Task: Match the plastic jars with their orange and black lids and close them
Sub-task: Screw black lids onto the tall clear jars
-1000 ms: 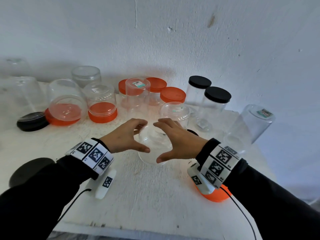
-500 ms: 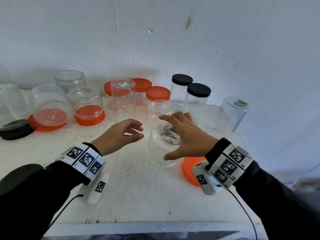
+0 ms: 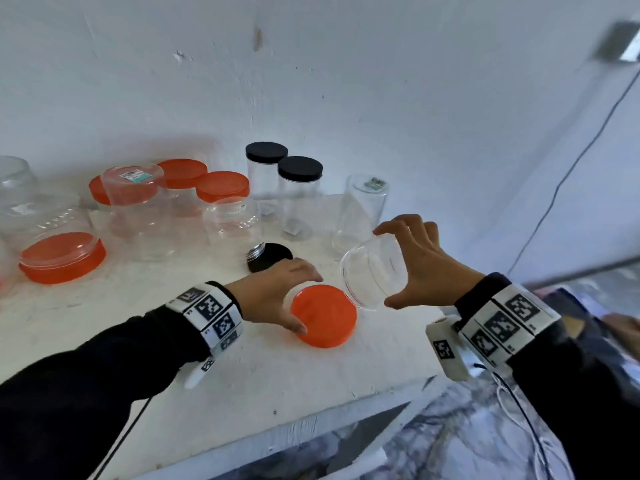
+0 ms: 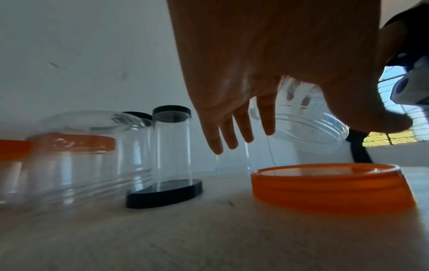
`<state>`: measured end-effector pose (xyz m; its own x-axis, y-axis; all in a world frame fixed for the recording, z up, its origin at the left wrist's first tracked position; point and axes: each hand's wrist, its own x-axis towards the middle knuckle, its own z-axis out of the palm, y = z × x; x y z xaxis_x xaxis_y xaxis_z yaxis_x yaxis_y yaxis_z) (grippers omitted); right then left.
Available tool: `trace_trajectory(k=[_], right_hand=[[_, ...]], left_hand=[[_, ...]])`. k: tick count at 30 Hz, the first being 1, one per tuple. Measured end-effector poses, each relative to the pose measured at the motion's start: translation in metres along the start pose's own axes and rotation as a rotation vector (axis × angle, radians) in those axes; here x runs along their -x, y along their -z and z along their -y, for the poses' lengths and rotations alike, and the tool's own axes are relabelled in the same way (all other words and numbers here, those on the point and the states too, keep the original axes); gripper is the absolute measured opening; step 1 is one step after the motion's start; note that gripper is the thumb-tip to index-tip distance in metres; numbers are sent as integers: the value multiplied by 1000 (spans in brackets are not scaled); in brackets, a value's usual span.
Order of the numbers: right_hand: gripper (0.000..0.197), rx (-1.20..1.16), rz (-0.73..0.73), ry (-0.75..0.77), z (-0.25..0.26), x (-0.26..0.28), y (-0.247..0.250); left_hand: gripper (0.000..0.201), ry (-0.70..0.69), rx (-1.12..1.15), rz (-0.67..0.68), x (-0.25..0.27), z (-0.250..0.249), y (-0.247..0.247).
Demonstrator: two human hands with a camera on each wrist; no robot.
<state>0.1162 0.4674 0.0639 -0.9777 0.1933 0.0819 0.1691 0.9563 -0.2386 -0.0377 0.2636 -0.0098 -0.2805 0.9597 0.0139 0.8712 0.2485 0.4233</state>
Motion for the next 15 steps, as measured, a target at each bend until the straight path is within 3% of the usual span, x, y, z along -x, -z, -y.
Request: trace_trajectory(k=[7,15], right_hand=[[97,-81,-39,-89,-25,20,-5],[94,-219,-132,-145,-21,25,-13]], left_hand=[[108,7,-129,234,-25,-7,-16],[95,36,-130,266,-23,-8,-20]])
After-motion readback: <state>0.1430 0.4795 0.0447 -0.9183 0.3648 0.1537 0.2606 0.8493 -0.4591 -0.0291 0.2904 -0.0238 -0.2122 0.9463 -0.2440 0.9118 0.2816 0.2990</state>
